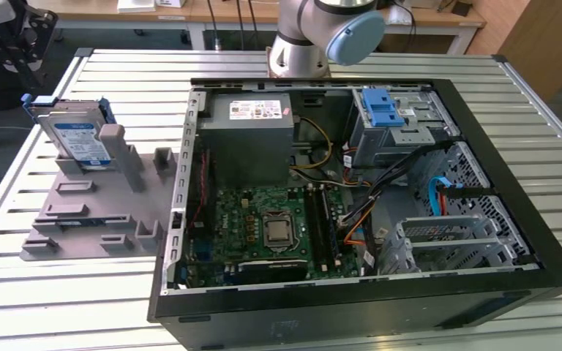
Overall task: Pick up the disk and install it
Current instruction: 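Pick up the disk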
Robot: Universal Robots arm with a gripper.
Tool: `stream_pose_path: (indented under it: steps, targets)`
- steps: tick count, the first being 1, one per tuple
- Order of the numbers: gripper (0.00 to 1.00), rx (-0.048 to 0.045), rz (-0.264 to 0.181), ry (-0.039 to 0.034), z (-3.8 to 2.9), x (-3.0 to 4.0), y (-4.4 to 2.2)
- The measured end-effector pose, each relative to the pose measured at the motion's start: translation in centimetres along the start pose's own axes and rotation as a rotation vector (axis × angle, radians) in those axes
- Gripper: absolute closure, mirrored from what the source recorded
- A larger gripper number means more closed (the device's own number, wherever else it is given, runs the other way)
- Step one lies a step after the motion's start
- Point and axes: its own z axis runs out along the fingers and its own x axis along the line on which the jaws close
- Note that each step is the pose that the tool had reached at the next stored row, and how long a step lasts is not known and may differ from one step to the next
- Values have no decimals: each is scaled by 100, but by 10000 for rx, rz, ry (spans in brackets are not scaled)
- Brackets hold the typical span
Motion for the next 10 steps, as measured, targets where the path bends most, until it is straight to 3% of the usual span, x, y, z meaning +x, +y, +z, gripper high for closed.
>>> stream_pose_path:
  steps: [10]
  targets:
    - [89, -5, -306, 13, 0, 0, 0]
